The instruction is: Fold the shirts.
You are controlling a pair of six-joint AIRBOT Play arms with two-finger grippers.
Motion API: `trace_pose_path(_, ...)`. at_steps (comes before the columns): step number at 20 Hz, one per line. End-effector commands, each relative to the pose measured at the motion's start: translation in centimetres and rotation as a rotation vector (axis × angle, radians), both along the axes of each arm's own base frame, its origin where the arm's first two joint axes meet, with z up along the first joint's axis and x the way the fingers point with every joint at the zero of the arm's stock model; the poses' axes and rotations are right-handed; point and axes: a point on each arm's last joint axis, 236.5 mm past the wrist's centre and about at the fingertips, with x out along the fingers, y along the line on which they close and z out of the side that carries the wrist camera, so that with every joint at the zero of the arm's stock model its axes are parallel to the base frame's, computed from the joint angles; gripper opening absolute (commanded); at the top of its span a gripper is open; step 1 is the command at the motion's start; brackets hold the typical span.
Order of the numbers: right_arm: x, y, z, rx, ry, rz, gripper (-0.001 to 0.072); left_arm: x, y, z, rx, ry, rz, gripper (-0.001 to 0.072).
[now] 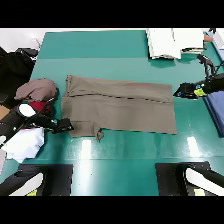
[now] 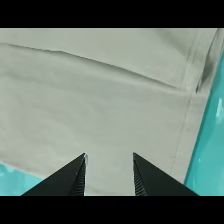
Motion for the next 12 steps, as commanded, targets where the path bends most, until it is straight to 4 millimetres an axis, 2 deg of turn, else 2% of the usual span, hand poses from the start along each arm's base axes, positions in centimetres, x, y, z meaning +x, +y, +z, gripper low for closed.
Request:
trace_pose_path(1,-1.1,-0.2,0.5,0.011,0.013,-0.004,0.0347,0.2,-1.3,0.3,-0.017,-0.028,-0.018,0.0108)
trace_pose_path(2,-1.8,-0.8,0.2,0.015,0.044,-0.010,0.0347,0.6,-1.2,0.8,-0.009,-0.043,-0.027,0.0021)
trace_pose_path(4,-3.5,-2.4,-1.4,0.030,0.103,-0.062,0.0347,1.8,-0.6,2.4,0.018,-0.102,-0.034,0.0021)
trace_pose_path(6,-6.0,-4.4,-4.2,0.060,0.173,-0.162,0.0347,1.8,-0.2,3.6,0.041,-0.116,-0.061,0.0023)
trace_pose_path(7,-7.2,-5.0,-5.2,0.076,0.203,-0.201,0.0347,1.6,0.5,3.8,0.078,-0.118,-0.083,0.0067)
trace_pose_path(8,-8.2,-5.3,-6.1,0.089,0.226,-0.231,0.0347,1.4,1.3,3.7,0.116,-0.113,-0.102,0.0386)
trace_pose_path(9,-9.0,-5.4,-6.7,0.102,0.236,-0.238,0.0347,1.2,2.3,3.3,0.155,-0.088,-0.076,0.0625)
trace_pose_path(10,-9.5,-5.5,-7.0,0.104,0.239,-0.247,0.0347,1.0,2.9,3.1,0.171,-0.072,-0.055,0.0603)
trace_pose_path(12,-9.6,-5.4,-6.9,0.097,0.223,-0.245,0.0347,0.5,3.1,2.0,0.161,-0.046,-0.018,0.0605)
